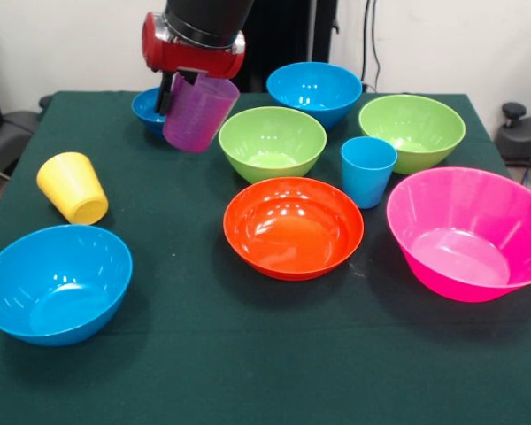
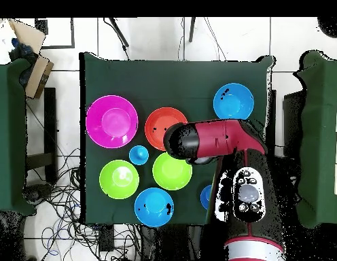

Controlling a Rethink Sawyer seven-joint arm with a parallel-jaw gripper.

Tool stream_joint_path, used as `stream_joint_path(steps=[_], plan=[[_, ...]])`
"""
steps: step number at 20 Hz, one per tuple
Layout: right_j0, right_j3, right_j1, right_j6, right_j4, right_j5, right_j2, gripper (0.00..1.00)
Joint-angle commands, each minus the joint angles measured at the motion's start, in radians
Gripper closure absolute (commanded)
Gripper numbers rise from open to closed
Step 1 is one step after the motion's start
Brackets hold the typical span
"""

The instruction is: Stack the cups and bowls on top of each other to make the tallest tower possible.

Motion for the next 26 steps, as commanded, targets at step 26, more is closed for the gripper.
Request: stream_joint_path(steps=[26], plan=[[0.039,0.003,0.093,0.067,-0.022,-0.120,0.018,1.00]])
